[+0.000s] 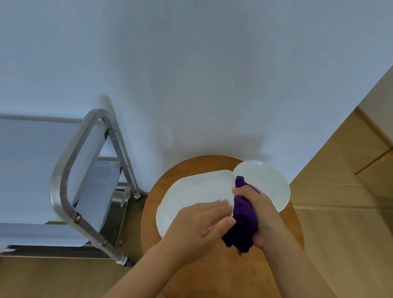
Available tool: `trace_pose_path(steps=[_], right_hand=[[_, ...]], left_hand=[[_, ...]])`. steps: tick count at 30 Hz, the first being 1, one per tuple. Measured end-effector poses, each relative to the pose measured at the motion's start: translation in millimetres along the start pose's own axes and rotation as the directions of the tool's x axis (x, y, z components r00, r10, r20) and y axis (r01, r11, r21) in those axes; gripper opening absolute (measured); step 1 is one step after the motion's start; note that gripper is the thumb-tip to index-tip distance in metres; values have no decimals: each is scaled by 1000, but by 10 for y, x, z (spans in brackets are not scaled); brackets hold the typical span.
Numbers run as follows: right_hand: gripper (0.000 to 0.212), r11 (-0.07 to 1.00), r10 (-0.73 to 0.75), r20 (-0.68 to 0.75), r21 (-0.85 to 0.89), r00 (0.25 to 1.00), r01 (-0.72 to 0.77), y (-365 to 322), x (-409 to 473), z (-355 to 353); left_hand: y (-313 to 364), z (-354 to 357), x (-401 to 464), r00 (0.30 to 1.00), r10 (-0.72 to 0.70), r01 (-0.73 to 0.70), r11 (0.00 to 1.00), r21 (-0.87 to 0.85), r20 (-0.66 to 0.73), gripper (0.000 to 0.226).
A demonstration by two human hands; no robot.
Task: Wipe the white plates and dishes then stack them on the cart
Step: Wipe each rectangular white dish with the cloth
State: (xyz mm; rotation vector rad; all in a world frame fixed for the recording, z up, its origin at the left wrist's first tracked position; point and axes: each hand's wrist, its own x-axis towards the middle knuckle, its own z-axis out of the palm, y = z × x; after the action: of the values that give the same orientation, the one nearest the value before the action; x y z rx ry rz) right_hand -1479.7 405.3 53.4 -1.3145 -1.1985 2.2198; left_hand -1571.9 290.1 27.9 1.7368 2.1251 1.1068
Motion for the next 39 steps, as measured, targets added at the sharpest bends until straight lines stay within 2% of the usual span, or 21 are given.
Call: trace_pose_path(steps=[2, 4, 5, 6, 7, 8, 9, 10, 11, 12, 13, 16, 20, 22, 25, 30, 33, 36, 39], right_hand=[[14, 998, 52, -36, 28, 998, -51, 54, 78, -72], [5, 995, 88, -79, 49, 993, -84, 150, 153, -104], [5, 994, 96, -102, 64, 990, -90, 190, 194, -120], [6, 993, 100, -123, 82, 987, -90, 217, 233, -145], [6, 992, 98, -139, 87, 985, -87, 226, 269, -177], [8, 994, 93, -151, 76, 984, -82, 222, 303, -216], [10, 995, 89, -154, 50, 984, -83, 211, 338, -259], [13, 996, 87, -151, 19, 985, -85, 202, 379, -305], [15, 996, 93, -145, -4, 985, -95, 195, 420, -337], [17, 994, 104, -140, -21, 985, -108, 191, 465, -357], [18, 992, 116, -139, -35, 983, -122, 193, 515, -360], [20, 989, 98, -178, -91, 979, -116, 293, 701, -311], [18, 972, -66, -379, -232, 923, -26, 521, 978, -265], [19, 969, -95, -427, -247, 899, -15, 616, 1084, -268], [18, 967, -66, -440, -249, 895, -50, 737, 1177, -290], [18, 964, -16, -432, -247, 902, -101, 902, 1225, -363], [25, 962, 0, -419, -248, 908, -115, 938, 1275, -445], [28, 963, 22, -396, -237, 918, -125, 906, 1320, -525], [21, 959, 18, -350, -259, 937, -116, 852, 1370, -607]], left_hand=[[-90, 54, -42, 994, -46, 50, 998, -42, 97, 54], [-158, 51, -27, 975, -90, 102, 994, -48, 202, 55], [-212, 18, -14, 972, -134, 145, 988, -43, 195, 53], [-296, -27, -9, 975, -195, 199, 979, -32, 104, 49], [-411, -78, -18, 960, -274, 273, 962, -22, -50, 45], [-537, -142, -35, 903, -381, 383, 923, -32, -200, 44], [-665, -224, -52, 813, -512, 512, 856, -78, -277, 45], [-794, -314, -67, 720, -649, 628, 760, -168, -245, 45], [-916, -372, -73, 634, -764, 714, 639, -285, -125, 43], [-1033, -384, -80, 570, -821, 757, 515, -403, 22, 35], [-1134, -367, -84, 536, -835, 774, 426, -468, 128, 25], [-1367, -206, -100, 457, -867, 836, 341, -430, 201, 10], [-1604, 138, -186, 286, -949, 881, 206, -426, 133, 6], [-1691, 298, -204, 232, -969, 893, 179, -413, 81, 10], [-1817, 501, -226, 205, -979, 908, 183, -377, 18, 17], [-1954, 733, -260, 181, -983, 937, 182, -299, -33, 14], [-2047, 811, -192, 217, -973, 947, 229, -226, -74, 9], [-2098, 885, -161, 280, -956, 957, 285, -51, -85, 13], [-2082, 971, -187, 271, -958, 962, 268, 46, -94, 17]])
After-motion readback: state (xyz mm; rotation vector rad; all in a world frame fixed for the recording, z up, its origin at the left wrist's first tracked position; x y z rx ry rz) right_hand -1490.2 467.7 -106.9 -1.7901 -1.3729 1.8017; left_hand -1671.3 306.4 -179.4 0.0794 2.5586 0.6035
